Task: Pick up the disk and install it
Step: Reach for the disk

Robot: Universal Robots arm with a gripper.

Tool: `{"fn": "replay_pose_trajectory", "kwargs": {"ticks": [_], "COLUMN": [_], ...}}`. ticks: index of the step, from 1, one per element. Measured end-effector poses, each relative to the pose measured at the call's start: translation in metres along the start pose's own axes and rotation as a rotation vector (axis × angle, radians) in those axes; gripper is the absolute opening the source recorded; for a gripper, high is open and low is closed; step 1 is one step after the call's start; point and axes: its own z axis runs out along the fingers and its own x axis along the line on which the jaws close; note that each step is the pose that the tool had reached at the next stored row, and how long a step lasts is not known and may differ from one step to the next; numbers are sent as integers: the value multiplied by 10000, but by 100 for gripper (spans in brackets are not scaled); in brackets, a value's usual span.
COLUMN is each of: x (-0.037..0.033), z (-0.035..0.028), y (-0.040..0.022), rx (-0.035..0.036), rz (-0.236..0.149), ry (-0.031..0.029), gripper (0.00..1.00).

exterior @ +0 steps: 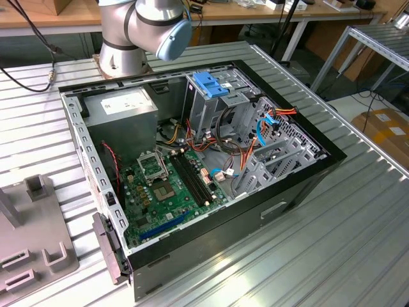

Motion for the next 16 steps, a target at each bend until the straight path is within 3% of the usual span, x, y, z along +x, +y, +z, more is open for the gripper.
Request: {"fn": "replay_pose_trajectory", "kwargs": {"ticks": [2,4,10,12,16], "x": [10,33,75,75,75], "z": [11,25,114,151,155], "y": [-5,-9,-10,-9,-2], "rx": [8,13,20,21,20], "rz": [3,8,10,11,13], "ry": [-241,-361,-482,-499,-501], "gripper": [11,11,11,11,11]}}
